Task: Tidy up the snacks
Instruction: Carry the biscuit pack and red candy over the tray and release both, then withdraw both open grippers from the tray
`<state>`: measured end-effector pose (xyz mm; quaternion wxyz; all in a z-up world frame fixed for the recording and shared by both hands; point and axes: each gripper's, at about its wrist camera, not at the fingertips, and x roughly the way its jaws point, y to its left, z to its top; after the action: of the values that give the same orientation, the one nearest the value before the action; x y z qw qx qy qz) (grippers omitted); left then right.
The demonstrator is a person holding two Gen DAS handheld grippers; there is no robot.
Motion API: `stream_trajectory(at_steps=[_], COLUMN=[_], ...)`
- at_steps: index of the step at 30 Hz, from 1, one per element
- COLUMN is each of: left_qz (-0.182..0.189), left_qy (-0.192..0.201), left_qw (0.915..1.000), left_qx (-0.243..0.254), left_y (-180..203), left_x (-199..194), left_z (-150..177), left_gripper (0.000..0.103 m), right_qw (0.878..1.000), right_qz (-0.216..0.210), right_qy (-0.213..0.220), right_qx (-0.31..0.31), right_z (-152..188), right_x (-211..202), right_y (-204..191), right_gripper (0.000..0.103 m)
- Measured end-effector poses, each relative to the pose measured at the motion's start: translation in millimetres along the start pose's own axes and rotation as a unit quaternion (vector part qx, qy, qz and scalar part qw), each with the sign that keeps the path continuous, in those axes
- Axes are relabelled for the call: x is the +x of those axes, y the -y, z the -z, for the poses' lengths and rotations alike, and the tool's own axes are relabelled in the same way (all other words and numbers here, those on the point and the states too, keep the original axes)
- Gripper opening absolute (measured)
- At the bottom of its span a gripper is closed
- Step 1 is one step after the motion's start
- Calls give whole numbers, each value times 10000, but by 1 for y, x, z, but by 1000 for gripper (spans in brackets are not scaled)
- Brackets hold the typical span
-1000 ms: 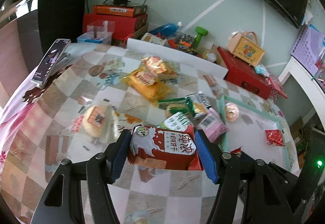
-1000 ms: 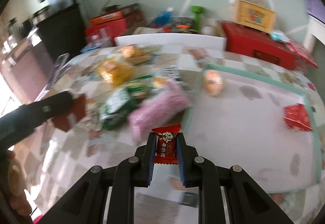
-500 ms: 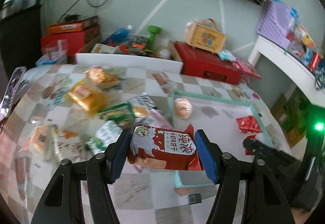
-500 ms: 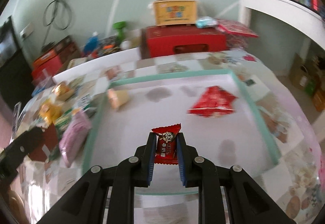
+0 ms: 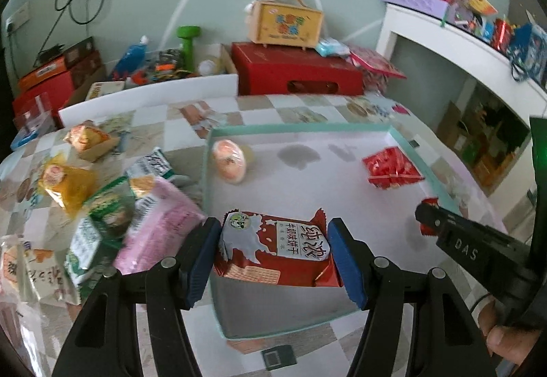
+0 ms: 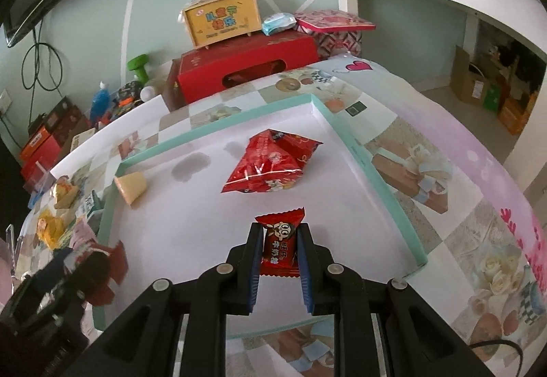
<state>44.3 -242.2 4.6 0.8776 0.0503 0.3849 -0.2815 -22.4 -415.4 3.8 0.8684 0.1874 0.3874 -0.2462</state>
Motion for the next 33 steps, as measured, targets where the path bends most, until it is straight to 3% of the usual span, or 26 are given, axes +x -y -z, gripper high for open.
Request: stream_trajectory(at_steps=[22,24,25,26,30,31,33], left_qz=[-78,-109,-123,-145,-316,-384,-402], left_qy=[-6,-17,-20,3,67,70,72], left_qw=[9999,9999,9999,9999,9995,9992,9991], left_qx=[113,81,65,39,-62,-76,-100], left_y=[3,1,0,-1,-8,-10,-11], left_x=[3,4,4,4,2,1,2], left_z=[3,3,3,3,3,3,2], left_gripper=[75,81,88,92,96,101,102], right_qw=[9998,9997,9996,9996,9996,9996,9994], right_qz=[112,133,163,193,216,236,284], right_qy=[-170,-198,-214,-203,-91,-114,-177], right_qx=[38,50,76,102,133,128,134], right_z=[3,3,3,4,2,2,3], right_x=[11,13,14,14,10,11,14], right_y=[-4,-3,-2,-2,-1,-1,-1], right_gripper=[23,40,68,85,87,90,99])
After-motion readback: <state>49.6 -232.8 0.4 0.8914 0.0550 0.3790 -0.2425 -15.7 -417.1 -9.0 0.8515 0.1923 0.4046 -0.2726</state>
